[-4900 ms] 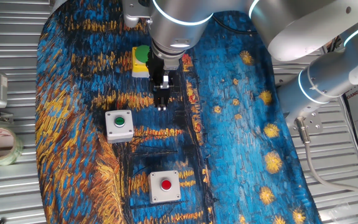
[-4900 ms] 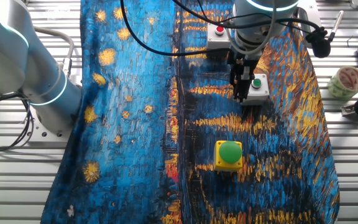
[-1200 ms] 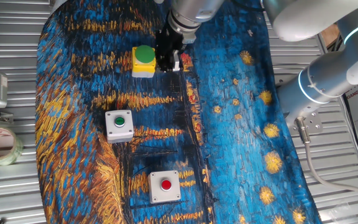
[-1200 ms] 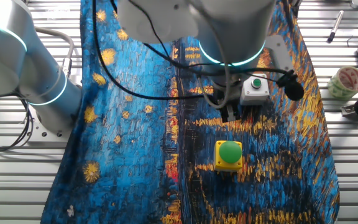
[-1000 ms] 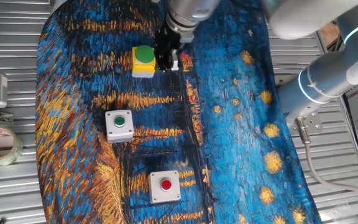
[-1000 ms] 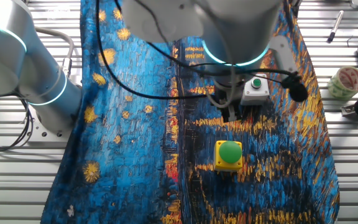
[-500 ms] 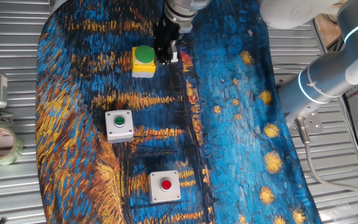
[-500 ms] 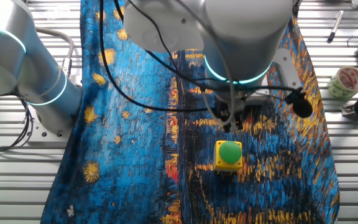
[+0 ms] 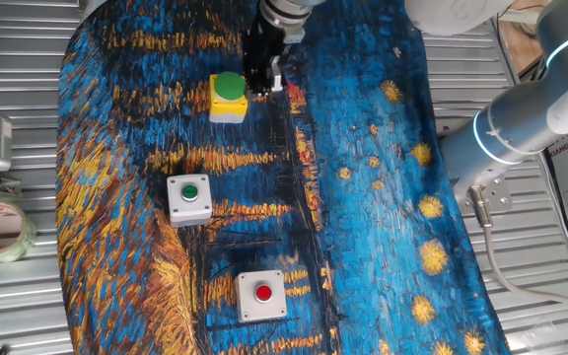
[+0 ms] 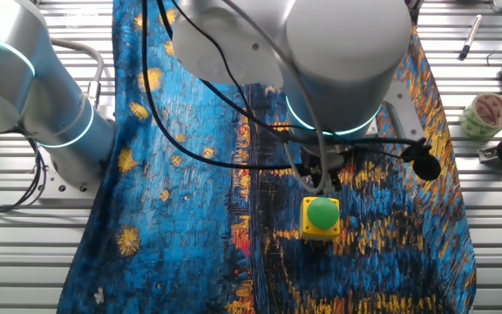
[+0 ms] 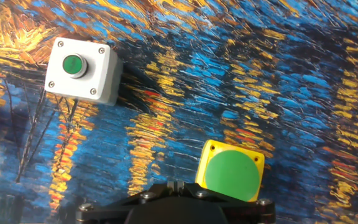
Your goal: Press three buttons from left to right in sequence
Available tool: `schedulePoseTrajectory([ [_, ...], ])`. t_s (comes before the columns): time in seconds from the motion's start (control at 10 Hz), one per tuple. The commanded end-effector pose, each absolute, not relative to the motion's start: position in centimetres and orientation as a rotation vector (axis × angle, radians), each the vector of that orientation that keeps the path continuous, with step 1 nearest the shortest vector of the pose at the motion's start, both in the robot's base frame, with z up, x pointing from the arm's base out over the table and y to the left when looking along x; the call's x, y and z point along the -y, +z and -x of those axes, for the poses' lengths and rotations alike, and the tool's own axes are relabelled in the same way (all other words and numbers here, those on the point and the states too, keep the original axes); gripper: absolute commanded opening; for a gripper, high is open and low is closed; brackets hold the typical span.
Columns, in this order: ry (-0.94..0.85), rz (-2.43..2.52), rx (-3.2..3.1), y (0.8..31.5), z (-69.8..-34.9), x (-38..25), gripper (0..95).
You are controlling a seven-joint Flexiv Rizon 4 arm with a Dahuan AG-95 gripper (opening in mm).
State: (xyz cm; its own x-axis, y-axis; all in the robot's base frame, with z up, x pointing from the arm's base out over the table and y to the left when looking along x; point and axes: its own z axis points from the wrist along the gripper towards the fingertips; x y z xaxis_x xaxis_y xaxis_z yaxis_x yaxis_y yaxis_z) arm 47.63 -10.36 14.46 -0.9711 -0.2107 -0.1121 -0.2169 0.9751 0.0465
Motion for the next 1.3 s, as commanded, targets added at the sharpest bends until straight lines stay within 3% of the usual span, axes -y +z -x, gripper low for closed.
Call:
schedulePoseTrajectory([
  [0.1, 0.084, 0.293, -3.022, 14.38, -47.57, 10.39, 0.0],
  [0.4, 0.151, 0.122, -3.043, 14.37, -47.58, 10.39, 0.0],
  [1.3, 0.088, 0.189, -3.037, 14.45, -47.51, 10.39, 0.0],
])
